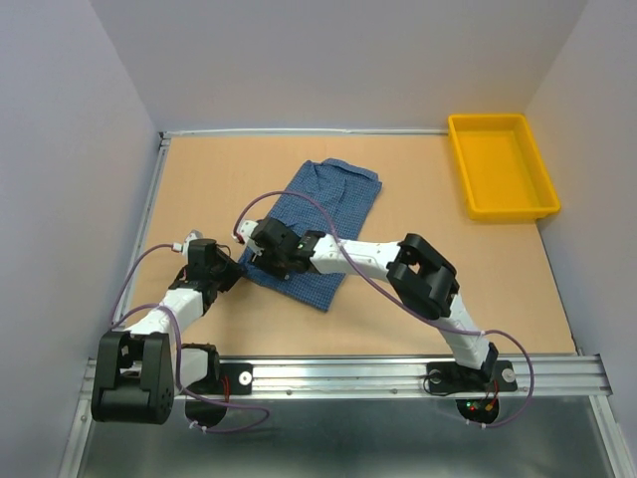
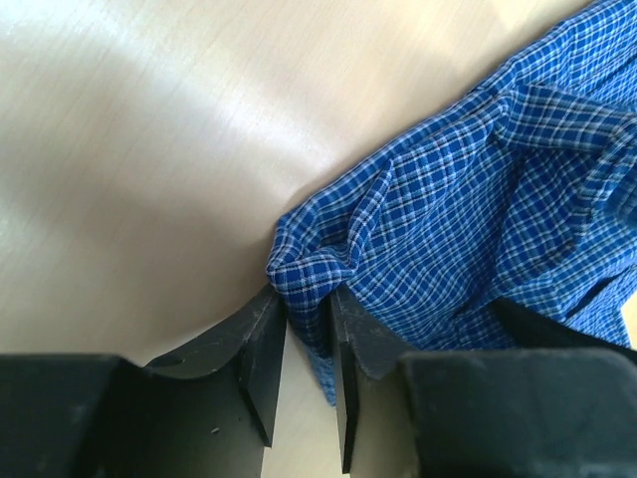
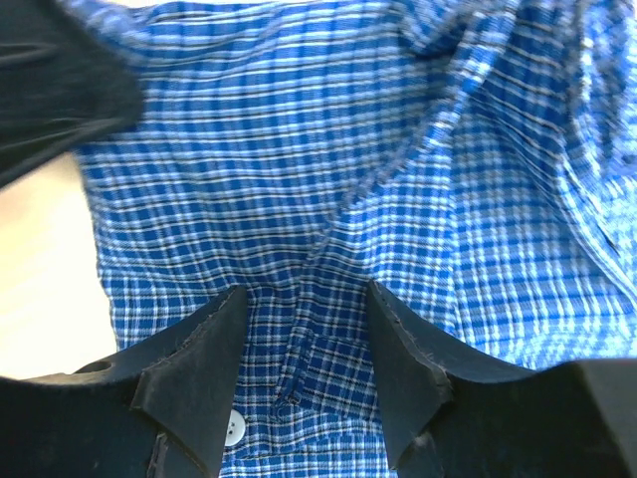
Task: Fold and stack the long sleeve shirts
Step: Fold the shirt
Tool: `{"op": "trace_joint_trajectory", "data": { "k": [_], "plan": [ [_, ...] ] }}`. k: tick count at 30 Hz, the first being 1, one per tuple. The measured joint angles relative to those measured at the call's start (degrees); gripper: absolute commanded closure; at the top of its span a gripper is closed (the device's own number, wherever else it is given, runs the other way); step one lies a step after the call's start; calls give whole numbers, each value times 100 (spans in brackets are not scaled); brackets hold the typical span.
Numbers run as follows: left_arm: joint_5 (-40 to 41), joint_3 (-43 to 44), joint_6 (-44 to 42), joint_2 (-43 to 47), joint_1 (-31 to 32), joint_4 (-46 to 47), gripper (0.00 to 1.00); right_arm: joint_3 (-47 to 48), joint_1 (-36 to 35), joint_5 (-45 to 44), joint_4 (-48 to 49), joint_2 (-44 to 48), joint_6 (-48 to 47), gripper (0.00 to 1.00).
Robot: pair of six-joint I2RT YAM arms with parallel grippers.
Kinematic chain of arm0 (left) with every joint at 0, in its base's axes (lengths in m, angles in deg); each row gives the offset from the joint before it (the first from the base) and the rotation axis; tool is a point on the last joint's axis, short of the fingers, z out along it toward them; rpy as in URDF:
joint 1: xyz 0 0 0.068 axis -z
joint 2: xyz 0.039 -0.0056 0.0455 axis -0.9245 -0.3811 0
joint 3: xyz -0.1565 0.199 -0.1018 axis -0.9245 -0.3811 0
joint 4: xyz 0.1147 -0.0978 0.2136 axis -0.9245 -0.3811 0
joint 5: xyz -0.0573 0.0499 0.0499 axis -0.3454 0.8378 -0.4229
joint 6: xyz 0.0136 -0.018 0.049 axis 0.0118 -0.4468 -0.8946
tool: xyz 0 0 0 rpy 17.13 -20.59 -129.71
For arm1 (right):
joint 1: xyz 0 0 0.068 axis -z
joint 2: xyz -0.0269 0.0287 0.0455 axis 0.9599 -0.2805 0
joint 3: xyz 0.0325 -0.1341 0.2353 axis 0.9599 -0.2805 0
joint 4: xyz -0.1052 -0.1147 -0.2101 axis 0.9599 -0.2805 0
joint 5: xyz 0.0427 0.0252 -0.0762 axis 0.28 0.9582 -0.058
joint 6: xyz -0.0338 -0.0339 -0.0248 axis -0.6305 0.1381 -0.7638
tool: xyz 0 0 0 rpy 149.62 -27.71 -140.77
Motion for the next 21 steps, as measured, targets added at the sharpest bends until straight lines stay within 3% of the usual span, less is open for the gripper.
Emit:
{"op": "trace_joint_trajectory", "data": {
  "k": [15,18,21],
  "plan": [
    [-94,107,-114,-142,-35,-17,64,33,868,-160,-9,15,74,48],
    [-140,153,-173,-166,-35,-63,60,33,1043,81,-35,72,144,52],
    [-313,205,-219,-151,-37,-118,51,33,1226,341,-42,186,264,65]
  ]
}}
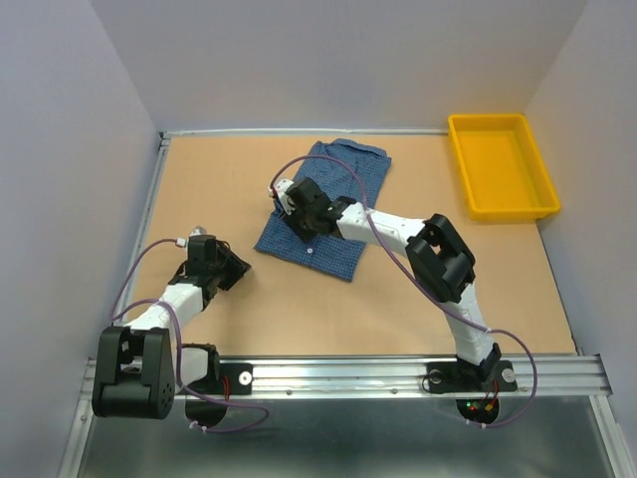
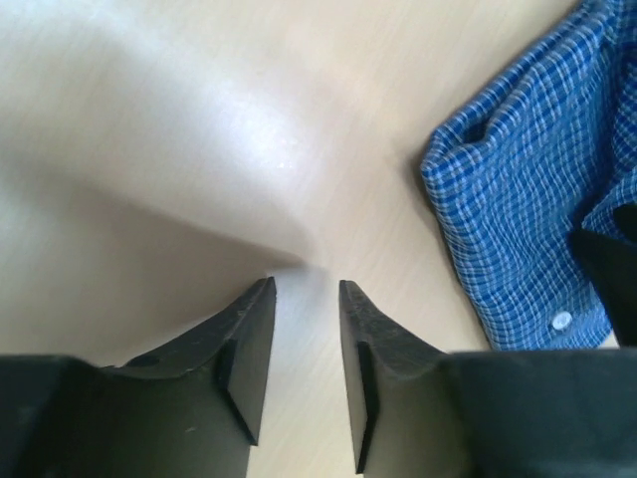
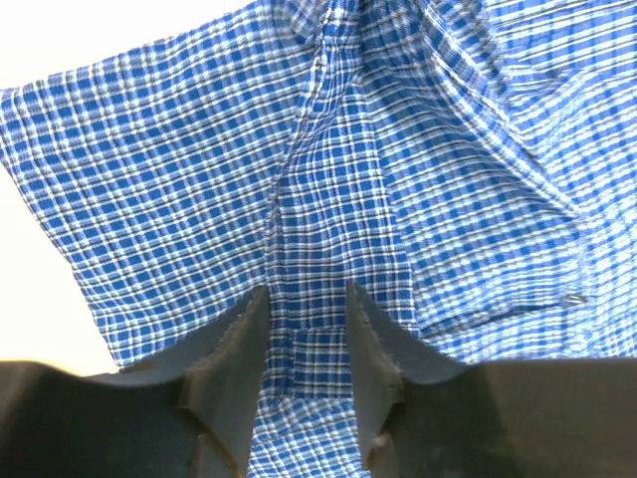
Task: Fold and stack the long sleeve shirts
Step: Fold the shirt
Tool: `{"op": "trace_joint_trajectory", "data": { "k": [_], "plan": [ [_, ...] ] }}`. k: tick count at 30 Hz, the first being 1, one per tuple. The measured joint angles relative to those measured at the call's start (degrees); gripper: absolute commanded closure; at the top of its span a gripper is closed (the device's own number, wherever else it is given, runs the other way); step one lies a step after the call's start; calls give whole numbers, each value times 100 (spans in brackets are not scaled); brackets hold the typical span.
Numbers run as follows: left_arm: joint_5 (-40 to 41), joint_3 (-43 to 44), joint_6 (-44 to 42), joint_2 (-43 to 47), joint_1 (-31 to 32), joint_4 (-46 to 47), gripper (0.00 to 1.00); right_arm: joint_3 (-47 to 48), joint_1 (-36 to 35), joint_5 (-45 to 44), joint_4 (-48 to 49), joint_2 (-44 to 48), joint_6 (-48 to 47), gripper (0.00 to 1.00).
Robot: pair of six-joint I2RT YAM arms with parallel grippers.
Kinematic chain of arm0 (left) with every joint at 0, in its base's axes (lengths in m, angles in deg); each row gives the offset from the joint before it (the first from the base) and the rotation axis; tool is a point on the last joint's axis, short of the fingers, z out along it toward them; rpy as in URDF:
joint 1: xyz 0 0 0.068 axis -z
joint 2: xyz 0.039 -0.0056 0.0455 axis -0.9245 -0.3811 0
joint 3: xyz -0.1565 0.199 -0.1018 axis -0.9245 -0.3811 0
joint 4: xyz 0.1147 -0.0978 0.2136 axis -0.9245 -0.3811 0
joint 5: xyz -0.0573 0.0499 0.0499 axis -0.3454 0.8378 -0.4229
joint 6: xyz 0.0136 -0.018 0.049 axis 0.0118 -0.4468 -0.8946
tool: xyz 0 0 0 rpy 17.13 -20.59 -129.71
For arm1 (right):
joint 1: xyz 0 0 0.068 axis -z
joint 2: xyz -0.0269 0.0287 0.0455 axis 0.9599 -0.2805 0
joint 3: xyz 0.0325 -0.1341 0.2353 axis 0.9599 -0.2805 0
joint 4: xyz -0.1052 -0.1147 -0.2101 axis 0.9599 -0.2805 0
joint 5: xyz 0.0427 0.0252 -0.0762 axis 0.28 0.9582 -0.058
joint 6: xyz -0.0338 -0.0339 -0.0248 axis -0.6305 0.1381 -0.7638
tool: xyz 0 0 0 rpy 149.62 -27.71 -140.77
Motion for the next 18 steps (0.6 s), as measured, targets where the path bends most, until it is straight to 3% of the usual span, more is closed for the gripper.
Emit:
{"op": "trace_joint_trajectory", "data": {
  "k": [6,18],
  "plan": [
    [-426,138,22,114,4,-149,48,92,155,85,-4,55,72,85],
    [-726,551,164,-136,374,-72,47,835,527,-356,-125,-42,-39,84]
  ]
}}
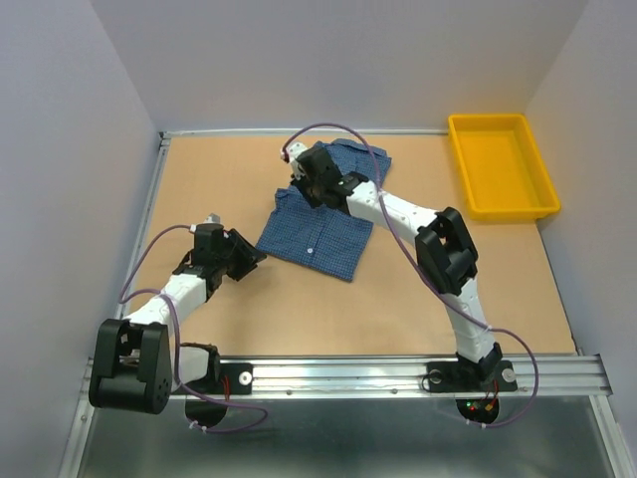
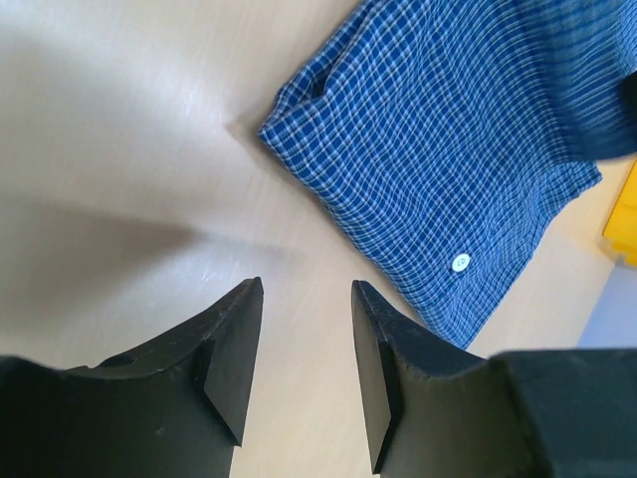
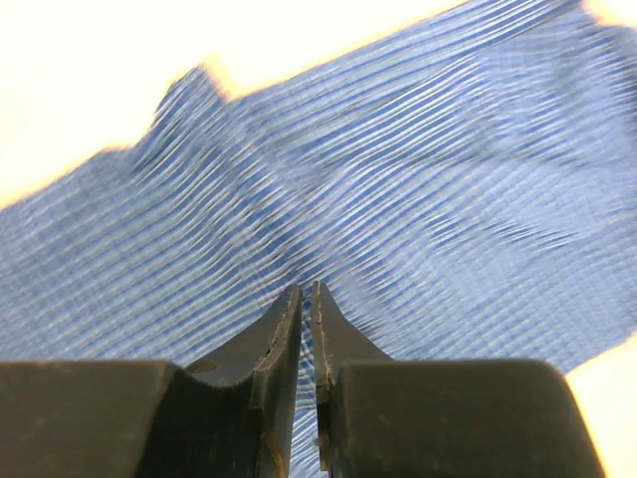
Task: Fold and stack the long sleeve shirts
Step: Fold the shirt
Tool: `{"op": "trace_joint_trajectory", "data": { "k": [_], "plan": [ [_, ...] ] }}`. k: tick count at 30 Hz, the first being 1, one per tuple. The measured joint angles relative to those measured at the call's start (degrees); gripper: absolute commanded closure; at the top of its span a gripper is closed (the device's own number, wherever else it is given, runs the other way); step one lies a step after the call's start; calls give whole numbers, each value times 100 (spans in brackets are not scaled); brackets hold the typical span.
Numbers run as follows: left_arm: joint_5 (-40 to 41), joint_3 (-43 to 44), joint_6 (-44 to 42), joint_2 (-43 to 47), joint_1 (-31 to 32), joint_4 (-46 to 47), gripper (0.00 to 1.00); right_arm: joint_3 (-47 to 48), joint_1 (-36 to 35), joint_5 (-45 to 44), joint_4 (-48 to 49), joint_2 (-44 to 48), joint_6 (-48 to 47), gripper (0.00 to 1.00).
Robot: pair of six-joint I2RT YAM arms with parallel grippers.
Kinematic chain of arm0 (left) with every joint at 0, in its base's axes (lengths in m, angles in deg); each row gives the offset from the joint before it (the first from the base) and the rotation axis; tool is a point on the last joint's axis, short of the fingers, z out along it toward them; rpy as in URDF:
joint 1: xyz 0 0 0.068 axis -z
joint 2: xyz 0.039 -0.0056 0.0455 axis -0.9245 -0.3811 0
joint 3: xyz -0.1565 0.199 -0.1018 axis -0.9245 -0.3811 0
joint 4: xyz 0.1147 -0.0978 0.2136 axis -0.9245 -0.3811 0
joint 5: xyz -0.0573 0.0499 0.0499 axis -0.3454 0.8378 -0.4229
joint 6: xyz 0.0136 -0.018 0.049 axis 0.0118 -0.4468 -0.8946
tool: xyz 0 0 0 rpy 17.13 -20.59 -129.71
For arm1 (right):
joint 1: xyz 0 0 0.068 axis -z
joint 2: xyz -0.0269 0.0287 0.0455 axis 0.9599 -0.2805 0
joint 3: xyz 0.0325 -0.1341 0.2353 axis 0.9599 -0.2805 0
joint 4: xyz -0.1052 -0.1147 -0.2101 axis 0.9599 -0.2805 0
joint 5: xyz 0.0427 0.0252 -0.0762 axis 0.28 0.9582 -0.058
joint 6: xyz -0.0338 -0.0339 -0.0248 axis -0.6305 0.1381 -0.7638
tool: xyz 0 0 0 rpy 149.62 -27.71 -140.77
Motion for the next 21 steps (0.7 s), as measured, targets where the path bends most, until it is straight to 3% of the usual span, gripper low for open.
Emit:
{"op": "trace_joint_trajectory", "data": {
  "k": [4,7,10,14,21],
  "plan": [
    [-13,9,13,-63,85,-2,45,533,284,-393,55,-214,22,77],
    [-15,105,-68,-85,96,-35,41,581,520,-577,37,-240,175,66],
    [-35,374,-264,-179,105,-24,40,487,726,-540,55,-192,369,64],
    [-127,1040,-686,-697,120,76,40,-42,817,4,24,181,789,63],
    [-525,2675,-1239,-2518,229,293,41,-955,905,1193,170,894,1700,60]
  ]
}}
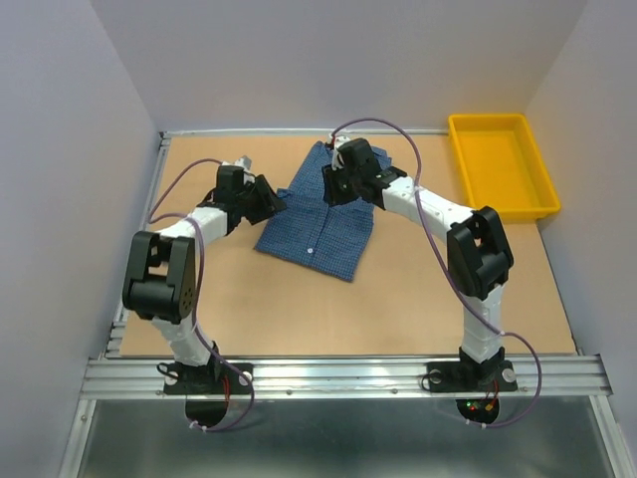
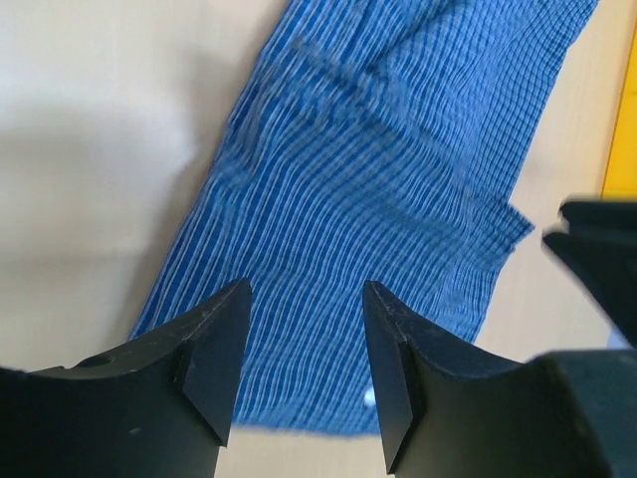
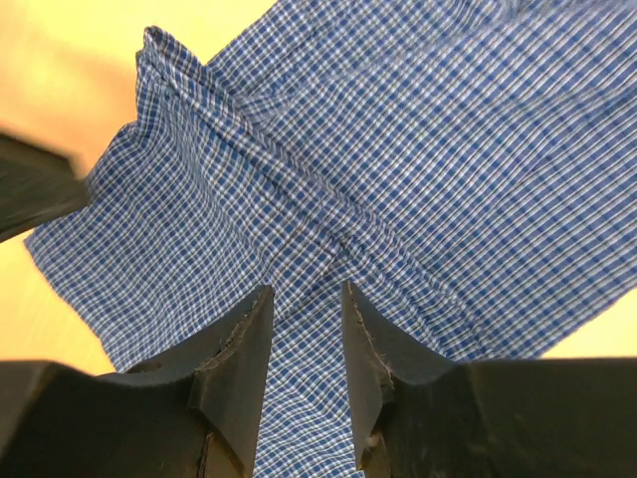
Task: Fold and stack the long sleeve shirts
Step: Fold the shirt
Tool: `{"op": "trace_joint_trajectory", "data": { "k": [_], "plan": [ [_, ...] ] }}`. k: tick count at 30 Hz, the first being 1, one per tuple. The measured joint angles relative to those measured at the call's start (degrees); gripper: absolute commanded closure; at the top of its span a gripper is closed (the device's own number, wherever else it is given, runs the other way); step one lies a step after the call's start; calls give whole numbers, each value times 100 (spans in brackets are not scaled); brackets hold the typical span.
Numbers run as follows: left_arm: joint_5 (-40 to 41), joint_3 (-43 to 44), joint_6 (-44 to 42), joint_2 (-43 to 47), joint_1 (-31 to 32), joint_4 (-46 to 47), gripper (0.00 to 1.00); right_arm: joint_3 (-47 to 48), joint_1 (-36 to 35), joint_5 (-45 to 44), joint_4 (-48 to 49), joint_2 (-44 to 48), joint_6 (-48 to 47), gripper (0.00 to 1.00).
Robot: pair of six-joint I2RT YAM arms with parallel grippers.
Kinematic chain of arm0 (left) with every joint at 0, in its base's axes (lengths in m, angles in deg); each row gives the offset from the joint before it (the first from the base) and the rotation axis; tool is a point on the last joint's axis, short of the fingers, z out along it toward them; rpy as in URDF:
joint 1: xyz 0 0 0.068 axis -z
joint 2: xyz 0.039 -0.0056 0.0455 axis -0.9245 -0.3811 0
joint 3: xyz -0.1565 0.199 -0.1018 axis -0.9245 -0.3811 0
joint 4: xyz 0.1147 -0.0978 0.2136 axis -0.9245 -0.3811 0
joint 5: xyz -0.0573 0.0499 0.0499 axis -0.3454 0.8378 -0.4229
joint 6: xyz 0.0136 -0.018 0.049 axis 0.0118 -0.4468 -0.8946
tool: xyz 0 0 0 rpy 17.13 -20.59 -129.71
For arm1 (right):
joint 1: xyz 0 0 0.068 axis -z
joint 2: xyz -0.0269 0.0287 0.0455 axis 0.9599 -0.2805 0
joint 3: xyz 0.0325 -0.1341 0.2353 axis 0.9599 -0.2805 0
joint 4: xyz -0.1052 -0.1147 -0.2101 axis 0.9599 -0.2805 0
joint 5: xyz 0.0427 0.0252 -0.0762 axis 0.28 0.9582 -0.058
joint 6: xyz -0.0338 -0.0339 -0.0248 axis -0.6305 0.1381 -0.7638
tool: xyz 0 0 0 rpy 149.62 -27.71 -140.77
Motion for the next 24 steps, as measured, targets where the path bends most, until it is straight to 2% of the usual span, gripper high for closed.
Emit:
{"op": "trace_joint_trajectory", "data": {
  "k": [3,11,19,24],
  "plan": [
    [-109,787,-103,-894,212,70,41,-372,114,271,142,142,236,60],
    [-197,2146,-326,-2323,455,24,42,-1137,367,608,310,345,555,60],
    [-109,3003,-833,-2544,603,-15,41,-1626,474,951,697,706,881,60],
    [66,2806,-846,-2061,758,11,41,-2037,752,1493,1327,962,1410,60]
  ]
}}
